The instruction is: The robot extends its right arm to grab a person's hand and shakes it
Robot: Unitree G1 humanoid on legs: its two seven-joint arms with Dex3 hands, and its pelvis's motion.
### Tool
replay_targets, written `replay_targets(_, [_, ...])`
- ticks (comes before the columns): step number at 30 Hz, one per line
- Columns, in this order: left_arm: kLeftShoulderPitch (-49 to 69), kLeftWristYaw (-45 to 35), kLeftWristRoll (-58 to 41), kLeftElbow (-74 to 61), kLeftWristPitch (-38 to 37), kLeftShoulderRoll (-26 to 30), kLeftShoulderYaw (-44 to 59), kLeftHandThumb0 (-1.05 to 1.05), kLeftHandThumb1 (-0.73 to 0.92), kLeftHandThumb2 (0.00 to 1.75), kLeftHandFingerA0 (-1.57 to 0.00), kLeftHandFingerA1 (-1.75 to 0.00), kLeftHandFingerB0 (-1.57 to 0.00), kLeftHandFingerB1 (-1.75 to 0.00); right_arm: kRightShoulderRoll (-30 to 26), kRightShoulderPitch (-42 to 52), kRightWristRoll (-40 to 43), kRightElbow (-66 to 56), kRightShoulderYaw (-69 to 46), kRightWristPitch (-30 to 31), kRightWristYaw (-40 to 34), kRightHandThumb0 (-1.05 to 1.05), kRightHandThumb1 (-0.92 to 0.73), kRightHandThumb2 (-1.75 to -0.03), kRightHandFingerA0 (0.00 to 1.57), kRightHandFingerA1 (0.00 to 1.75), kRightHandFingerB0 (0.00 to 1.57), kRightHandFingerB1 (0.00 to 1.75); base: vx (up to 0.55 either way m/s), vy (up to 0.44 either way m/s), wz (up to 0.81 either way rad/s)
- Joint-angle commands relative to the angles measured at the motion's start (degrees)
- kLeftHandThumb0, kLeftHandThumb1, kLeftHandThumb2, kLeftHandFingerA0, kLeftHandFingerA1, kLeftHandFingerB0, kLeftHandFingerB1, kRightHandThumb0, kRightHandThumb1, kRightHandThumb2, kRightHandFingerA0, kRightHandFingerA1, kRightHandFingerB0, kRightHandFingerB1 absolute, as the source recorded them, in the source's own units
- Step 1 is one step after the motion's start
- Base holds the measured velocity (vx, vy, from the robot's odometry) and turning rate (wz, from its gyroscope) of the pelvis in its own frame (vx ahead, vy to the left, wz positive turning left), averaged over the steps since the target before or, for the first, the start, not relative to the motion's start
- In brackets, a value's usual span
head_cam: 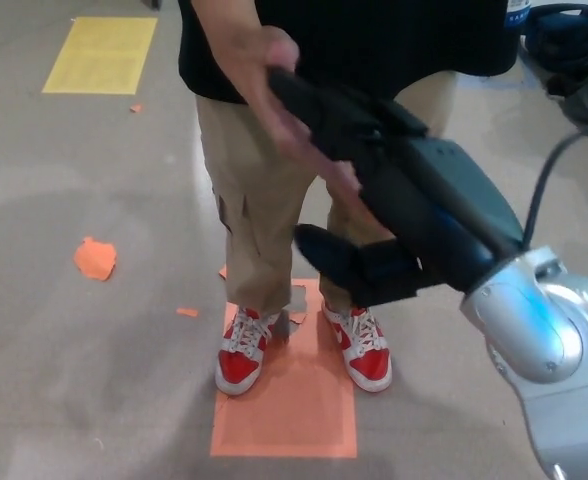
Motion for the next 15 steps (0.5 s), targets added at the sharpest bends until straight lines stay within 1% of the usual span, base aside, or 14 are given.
replay_targets(1, [0.8, -2.16, 0.37, 0.43, -1.73, 2.82, 0.01, -0.28, 0.57, 1.09, -0.09, -0.5, -0.09, -0.49, 1.08, -7.9, -14.2, -5.01, 4.78, 15.89, 16.45, -1.05, -0.7, -1.09, 0.0, 0.06, 0.0, 0.03, 0.0, 0.0, 0.0])
replay_targets(2, [0.9, -2.14, 0.31, 0.25, -1.68, 2.83, 0.07, -0.28, 0.57, 1.09, -0.09, -0.5, -0.09, -0.49, 1.31, -8.32, -14.35, -4.19, 5.05, 16.43, 16.38, -1.05, -0.7, -1.09, 0.0, 0.06, 0.0, 0.03, 0.0, 0.0, 0.0])
replay_targets(3, [0.91, -2.12, 0.05, 0.29, -1.21, 2.72, 0.33, -0.28, 0.58, 1.09, -0.08, -0.5, -0.08, -0.49, 1.22, -8.89, -15.02, -3.11, 5.41, 16.82, 16.74, -0.97, -0.84, -0.65, 0.0, 0.0, 0.0, 0.0, 0.0, 0.0, 0.0])
replay_targets(4, [0.96, -2.19, 0.22, 0.15, -1.25, 2.79, 0.16, -0.28, 0.59, 1.09, -0.08, -0.5, -0.08, -0.49, 1.05, -10.08, -15.8, -0.93, 5.85, 17.47, 17.22, -1.03, -0.69, -1.09, 0.0, 0.09, 0.0, 0.06, 0.0, 0.0, 0.0])
replay_targets(5, [0.95, -2.09, 0.3, 0.16, -1.24, 2.77, 0.09, -0.27, 0.59, 1.09, -0.08, -0.5, -0.08, -0.49, 0.97, -10.95, -16.23, 0.58, 6.14, 18.01, 17.44, -0.98, -0.83, -0.65, 0.0, 0.0, 0.0, 0.0, 0.0, 0.0, 0.0])
replay_targets(6, [0.93, -2.0, 0.27, 0.21, -1.15, 2.72, 0.14, -0.27, 0.59, 1.09, -0.08, -0.5, -0.08, -0.49, 0.96, -11.27, -16.36, 1.18, 6.23, 18.18, 17.44, -0.98, -0.83, -0.65, 0.0, 0.0, 0.0, 0.0, 0.0, 0.0, 0.0])
replay_targets(7, [1.0, -1.24, 1.33, 0.11, -1.19, 2.81, -0.79, -0.27, 0.59, 1.09, -0.09, -0.5, -0.09, -0.49, 0.92, -12.47, -17.13, 4.03, 6.64, 19.61, 17.94, -1.01, -0.65, -0.97, 0.0, 0.02, 0.0, 0.0, 0.0, 0.0, 0.0])
replay_targets(8, [0.96, -1.24, 1.41, 0.03, -0.88, 2.83, -0.89, -0.28, 0.59, 1.1, -0.08, -0.5, -0.08, -0.49, 1.12, -13.41, -17.59, 6.01, 6.84, 20.93, 18.2, -1.05, -0.69, -1.07, 0.0, 0.06, 0.0, 0.04, 0.0, 0.0, 0.0])
replay_targets(11, [0.72, -1.46, 1.54, 0.11, -0.7, 2.94, -1.15, -0.27, 0.59, 1.1, -0.08, -0.5, -0.08, -0.49, 1.36, -14.91, -18.25, 10.28, 7.01, 22.73, 17.74, -1.05, -0.69, -1.06, 0.0, 0.05, 0.0, 0.03, 0.0, 0.0, 0.0])
replay_targets(13, [1.02, -2.37, 1.51, -0.01, -2.64, 3.64, -1.31, -0.29, 0.59, 1.1, -0.07, -0.49, -0.07, -0.49, 1.33, -15.32, -17.81, 14.82, 6.13, 23.45, 15.27, -1.05, -0.69, -1.04, 0.0, 0.03, 0.0, 0.02, 0.0, 0.0, 0.0])
replay_targets(15, [0.91, -2.71, 1.13, 0.17, -2.59, 3.62, -1.1, -0.29, 0.59, 1.1, -0.06, -0.49, -0.06, -0.49, 1.19, -15.63, -18.04, 16.74, 5.97, 23.39, 14.09, -1.05, -0.7, -1.03, 0.0, 0.04, 0.0, 0.03, 0.0, 0.0, 0.0])
